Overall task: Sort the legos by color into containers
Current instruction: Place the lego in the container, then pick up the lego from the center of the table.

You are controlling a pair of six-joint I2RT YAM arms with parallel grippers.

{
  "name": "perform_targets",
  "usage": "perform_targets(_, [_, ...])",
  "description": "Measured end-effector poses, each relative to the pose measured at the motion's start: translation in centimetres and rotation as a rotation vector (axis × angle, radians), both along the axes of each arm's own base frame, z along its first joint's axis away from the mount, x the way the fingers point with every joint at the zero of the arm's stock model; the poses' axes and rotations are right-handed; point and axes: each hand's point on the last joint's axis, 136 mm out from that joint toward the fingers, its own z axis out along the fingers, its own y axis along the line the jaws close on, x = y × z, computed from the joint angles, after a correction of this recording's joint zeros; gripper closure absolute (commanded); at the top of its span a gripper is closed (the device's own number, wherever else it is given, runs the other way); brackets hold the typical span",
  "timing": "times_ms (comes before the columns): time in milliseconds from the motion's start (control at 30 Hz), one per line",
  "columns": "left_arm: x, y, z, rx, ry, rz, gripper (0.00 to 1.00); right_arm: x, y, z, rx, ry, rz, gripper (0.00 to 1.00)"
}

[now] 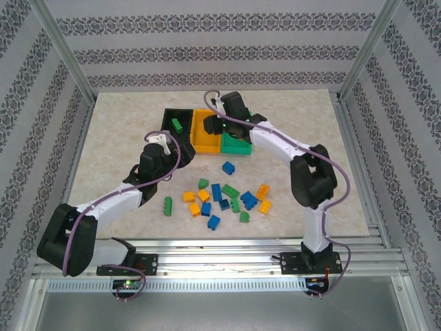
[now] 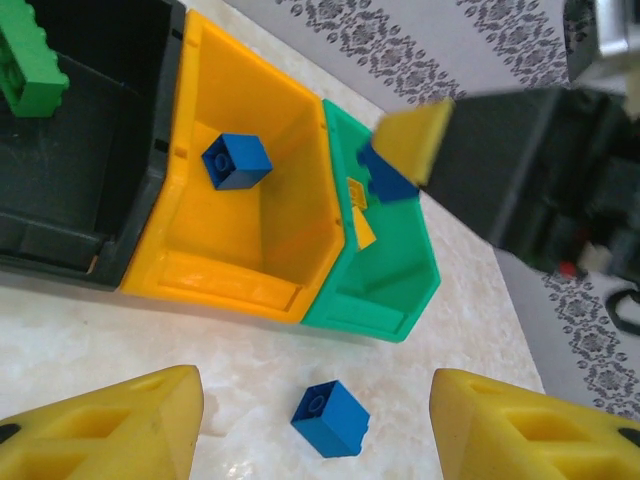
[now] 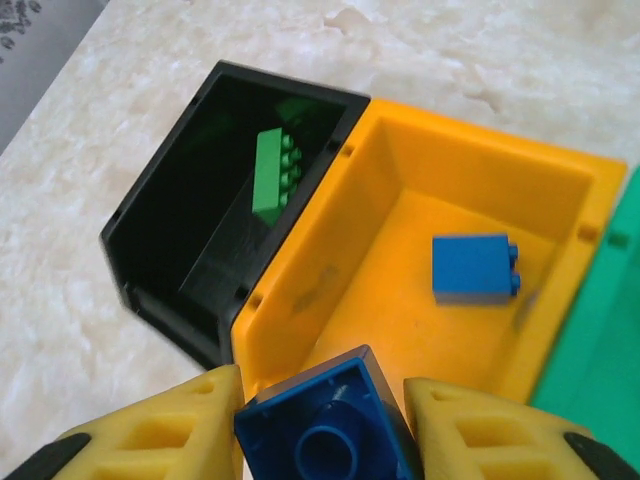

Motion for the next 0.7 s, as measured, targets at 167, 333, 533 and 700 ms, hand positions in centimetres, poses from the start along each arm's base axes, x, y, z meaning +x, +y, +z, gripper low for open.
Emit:
perform_targets(167, [-0.5, 0.2, -0.7, 0.017, 0.037, -0.002, 0.38, 1.4, 0.7, -2.1, -0.024, 0.04, -0.001, 0.49])
perform_targets(333, [-0.8, 0.3, -0.3, 0.023, 0.039, -0.005, 0.38, 0.6, 0.3, -2.6, -0.035, 0.061, 0.003, 0.49])
perform_targets(533, [-0.5, -0.3, 0.1, 0.013, 0.043, -0.029, 0.38, -0.9, -0.4, -1.2, -0.032, 0.054, 0.016, 0.48])
perform_targets(700, [-0.2, -1.0, -1.6, 0.015, 0.093, -0.057, 0.39, -2.7, -1.3, 0.4, -0.002, 0.034, 0.033, 0.48])
